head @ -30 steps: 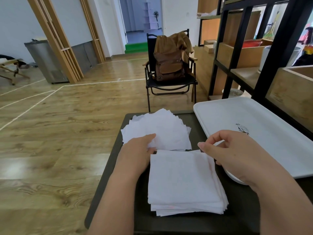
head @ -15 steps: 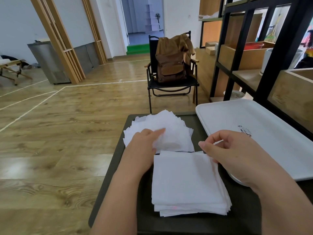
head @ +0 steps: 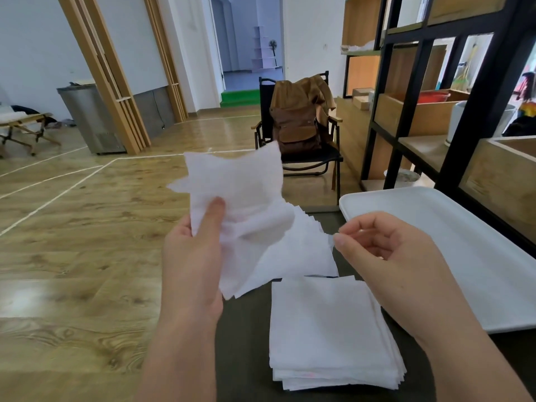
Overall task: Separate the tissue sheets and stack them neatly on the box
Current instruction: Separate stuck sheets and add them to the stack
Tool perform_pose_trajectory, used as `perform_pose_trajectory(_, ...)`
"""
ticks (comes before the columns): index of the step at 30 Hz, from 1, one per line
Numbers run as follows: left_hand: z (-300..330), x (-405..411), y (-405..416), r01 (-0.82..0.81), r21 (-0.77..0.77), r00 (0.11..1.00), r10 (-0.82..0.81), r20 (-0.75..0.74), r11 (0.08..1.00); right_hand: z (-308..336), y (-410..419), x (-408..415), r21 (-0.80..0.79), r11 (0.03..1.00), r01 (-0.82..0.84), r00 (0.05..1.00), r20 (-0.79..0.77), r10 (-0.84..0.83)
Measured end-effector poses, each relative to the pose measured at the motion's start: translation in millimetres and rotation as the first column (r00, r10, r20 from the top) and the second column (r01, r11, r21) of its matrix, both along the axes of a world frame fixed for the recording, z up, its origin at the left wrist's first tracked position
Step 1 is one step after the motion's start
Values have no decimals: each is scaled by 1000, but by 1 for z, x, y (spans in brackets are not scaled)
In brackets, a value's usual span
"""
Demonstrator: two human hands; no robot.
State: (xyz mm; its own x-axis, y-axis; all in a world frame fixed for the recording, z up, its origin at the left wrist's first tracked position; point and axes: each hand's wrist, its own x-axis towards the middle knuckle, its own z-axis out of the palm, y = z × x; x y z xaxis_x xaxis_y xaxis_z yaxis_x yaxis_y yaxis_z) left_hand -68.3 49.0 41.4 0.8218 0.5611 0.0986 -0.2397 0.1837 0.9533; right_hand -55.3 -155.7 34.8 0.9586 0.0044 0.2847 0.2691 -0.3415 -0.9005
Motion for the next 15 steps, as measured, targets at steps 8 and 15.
perform_pose_trajectory(8,15,-15,-27,209,87,978,-208,-15,974,12,16,-13,276,933,-230,973,94,212)
perform_pose_trajectory(15,7,-15,-21,143,399,989,-148,-19,906,12,5,-10,340,927,-161,986,84,140)
